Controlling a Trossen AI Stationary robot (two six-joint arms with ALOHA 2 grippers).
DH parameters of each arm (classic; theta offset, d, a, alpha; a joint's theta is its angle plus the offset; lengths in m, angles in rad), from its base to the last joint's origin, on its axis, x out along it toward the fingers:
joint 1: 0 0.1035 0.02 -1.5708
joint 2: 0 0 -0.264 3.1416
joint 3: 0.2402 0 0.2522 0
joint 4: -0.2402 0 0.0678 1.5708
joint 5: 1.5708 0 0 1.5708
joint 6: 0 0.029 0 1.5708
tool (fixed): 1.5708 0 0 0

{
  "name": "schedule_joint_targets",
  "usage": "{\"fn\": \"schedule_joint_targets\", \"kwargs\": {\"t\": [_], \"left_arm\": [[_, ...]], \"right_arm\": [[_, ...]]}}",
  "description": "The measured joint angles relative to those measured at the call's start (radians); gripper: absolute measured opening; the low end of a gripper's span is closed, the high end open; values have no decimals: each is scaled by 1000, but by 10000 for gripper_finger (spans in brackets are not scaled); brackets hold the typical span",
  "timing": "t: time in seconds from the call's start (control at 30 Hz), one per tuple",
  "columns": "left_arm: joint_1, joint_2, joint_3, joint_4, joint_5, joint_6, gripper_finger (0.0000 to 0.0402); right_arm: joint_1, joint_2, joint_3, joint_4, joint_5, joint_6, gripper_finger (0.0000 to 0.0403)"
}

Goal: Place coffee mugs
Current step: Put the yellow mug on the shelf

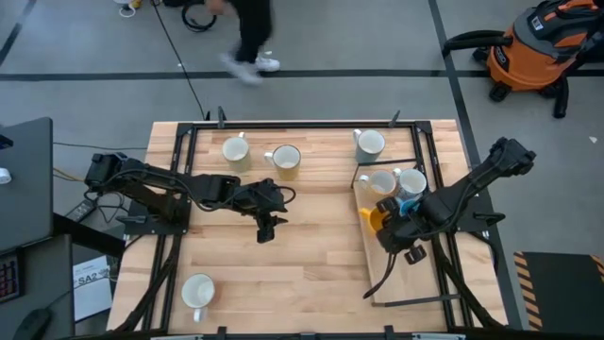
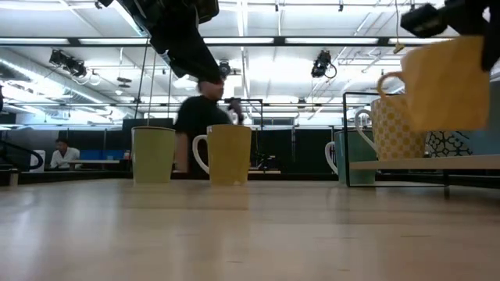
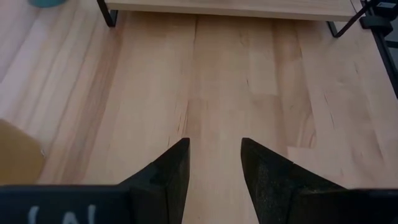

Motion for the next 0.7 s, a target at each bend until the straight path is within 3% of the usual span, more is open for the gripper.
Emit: {"fn": "schedule_joint_targets", "kwargs": {"t": [0.33,0.7], "left_arm": [[0,0,0,0,-15,0,151],[0,0,0,0,-15,0,151]], "right_arm": [[-1,-6,-118,38,6,0,36],[-4,-7,-129,47,32,-2,39]]}}
